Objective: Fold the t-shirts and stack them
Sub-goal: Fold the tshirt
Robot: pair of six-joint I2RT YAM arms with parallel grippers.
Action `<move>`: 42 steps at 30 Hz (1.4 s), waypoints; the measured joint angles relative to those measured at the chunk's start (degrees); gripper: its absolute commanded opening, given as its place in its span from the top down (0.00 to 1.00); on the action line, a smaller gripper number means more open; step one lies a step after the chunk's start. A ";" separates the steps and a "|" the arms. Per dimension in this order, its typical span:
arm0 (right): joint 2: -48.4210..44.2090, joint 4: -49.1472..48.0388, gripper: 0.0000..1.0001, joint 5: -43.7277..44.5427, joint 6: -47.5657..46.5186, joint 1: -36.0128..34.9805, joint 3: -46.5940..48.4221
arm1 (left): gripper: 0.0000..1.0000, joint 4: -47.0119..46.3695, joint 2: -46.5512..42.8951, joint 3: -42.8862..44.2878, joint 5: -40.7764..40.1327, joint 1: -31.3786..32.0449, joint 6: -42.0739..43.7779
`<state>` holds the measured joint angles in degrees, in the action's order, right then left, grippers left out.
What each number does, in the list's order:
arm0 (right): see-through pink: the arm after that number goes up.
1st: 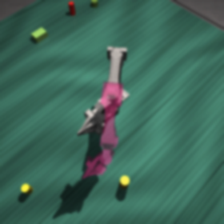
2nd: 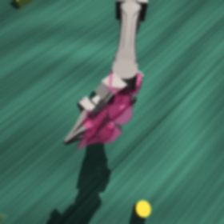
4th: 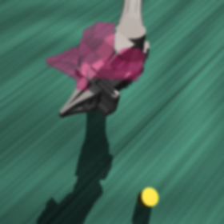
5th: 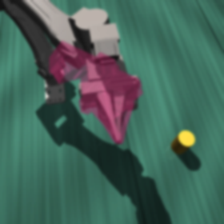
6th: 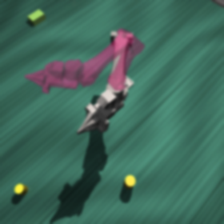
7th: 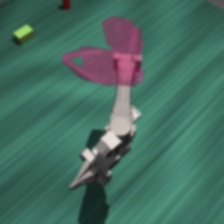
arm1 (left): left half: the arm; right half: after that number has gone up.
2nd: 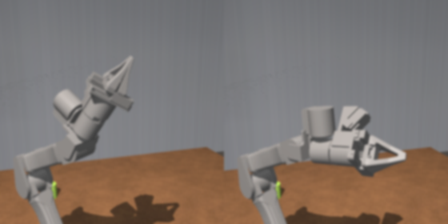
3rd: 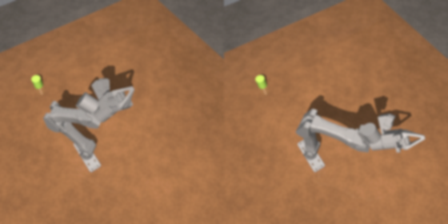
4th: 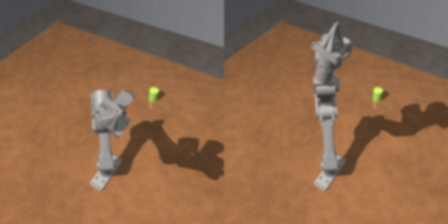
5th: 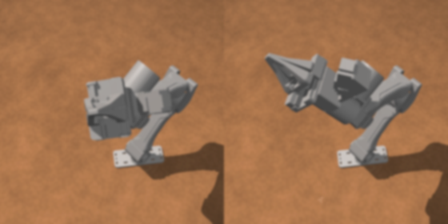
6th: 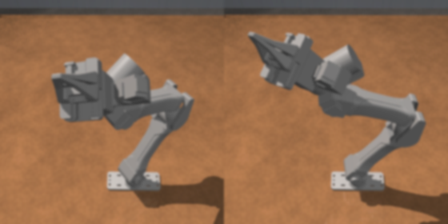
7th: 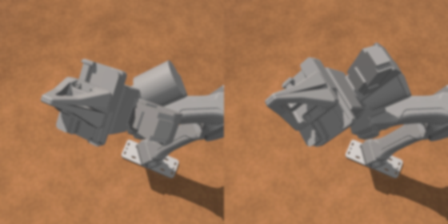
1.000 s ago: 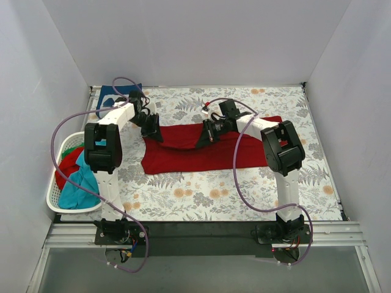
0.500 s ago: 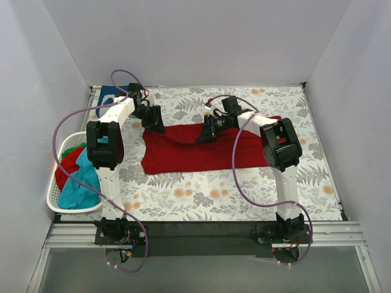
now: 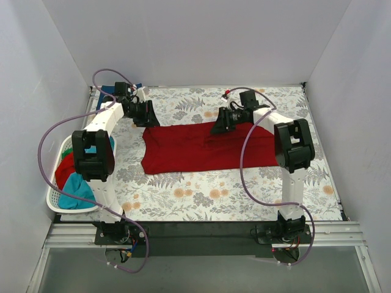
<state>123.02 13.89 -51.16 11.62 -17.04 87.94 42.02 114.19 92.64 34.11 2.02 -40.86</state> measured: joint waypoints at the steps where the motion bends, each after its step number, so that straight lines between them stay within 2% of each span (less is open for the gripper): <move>1: -1.07 0.68 0.61 0.35 -1.55 0.55 -0.33 | 0.62 -0.17 -0.92 -0.98 0.26 0.04 0.20; 3: -2.86 2.78 0.68 1.66 -4.61 1.07 -0.35 | 0.64 -0.11 -2.23 -2.80 0.90 0.52 0.90; 9: -4.85 12.61 0.69 9.16 -15.37 2.51 1.14 | 0.65 0.68 -1.88 -7.30 0.28 5.27 2.43; 14: -3.23 19.93 0.69 18.67 -23.04 6.88 4.52 | 0.65 1.36 -0.02 -7.43 -0.90 9.49 2.64; 20: -0.68 22.84 0.70 29.27 -30.16 12.41 6.08 | 0.66 3.08 6.25 -5.68 -4.31 9.66 3.06; 27: 0.22 23.12 0.74 35.50 -35.89 12.55 5.62 | 0.69 6.14 8.59 -1.90 -6.67 9.33 2.97; 31: -2.93 21.07 0.79 36.92 -39.28 12.20 0.63 | 0.71 9.64 12.33 4.11 -7.69 9.46 3.28; 35: -10.78 21.40 0.80 36.09 -43.76 12.00 -10.43 | 0.72 14.01 20.52 18.53 -9.05 9.57 4.28; 39: -17.31 31.10 0.78 31.61 -48.06 10.75 -18.53 | 0.68 13.29 31.65 39.21 -10.75 9.68 4.90; 40: -17.84 34.12 0.77 30.32 -48.76 10.27 -18.80 | 0.65 11.47 32.83 41.44 -11.02 9.57 4.90; 42: -18.32 38.21 0.77 28.41 -49.46 9.86 -17.79 | 0.61 7.30 31.93 39.26 -11.15 9.05 4.74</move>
<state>104.71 52.10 -22.74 -37.85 -7.18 70.15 49.32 146.12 131.90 22.96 11.07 -36.12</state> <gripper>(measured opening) 0.223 0.355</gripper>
